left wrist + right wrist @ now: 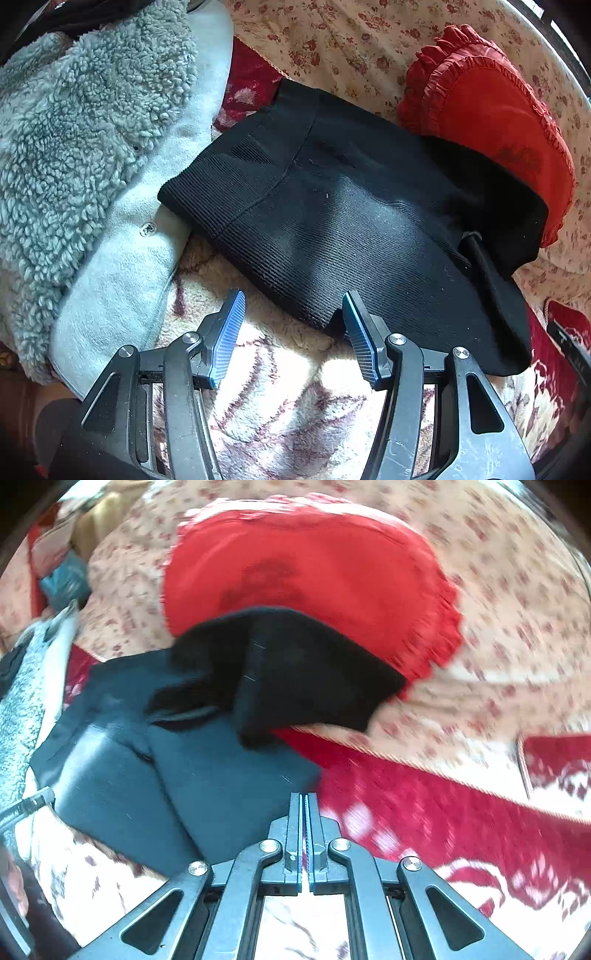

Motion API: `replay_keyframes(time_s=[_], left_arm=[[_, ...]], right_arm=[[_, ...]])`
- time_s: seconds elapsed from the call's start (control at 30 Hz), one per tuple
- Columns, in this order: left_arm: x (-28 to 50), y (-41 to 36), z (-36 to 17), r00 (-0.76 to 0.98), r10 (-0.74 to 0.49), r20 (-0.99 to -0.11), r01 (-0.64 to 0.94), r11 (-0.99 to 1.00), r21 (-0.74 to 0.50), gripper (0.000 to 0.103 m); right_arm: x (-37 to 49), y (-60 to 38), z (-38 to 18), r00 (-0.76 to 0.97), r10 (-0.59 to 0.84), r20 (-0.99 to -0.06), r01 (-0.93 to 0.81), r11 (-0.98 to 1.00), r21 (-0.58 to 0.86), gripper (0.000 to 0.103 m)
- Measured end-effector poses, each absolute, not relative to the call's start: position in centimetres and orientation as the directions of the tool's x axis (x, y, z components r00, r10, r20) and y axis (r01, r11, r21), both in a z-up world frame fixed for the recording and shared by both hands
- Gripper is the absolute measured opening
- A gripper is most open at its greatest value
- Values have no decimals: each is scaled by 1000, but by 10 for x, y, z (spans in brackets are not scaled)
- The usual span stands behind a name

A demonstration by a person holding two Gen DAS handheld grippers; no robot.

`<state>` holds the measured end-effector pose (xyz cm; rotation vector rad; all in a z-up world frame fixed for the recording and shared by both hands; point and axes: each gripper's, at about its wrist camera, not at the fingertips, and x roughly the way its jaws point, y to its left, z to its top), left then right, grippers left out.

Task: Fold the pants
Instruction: 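Grasp a black pant leg with the right gripper and lift it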

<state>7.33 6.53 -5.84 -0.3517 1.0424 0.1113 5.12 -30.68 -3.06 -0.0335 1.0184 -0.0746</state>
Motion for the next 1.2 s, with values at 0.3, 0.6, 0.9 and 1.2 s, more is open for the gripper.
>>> replay_keyframes(time_s=[0.3,0.6,0.9,1.2], left_arm=[[71,59,-57,510,-70,-857,-239,946,-219,55],[76,64,-63,495,-84,-865,-243,942,-230,55],[67,72,-55,510,-85,-856,-266,931,-251,55],[60,95,-61,517,-105,-850,-383,859,-339,69]], right_arm=[[67,-238,-33,529,67,-846,-146,989,-13,40],[118,-194,-85,467,54,-883,-179,983,-35,16],[43,-308,-11,590,5,-808,93,993,74,7],[9,-402,-53,491,-15,-871,385,901,201,10]])
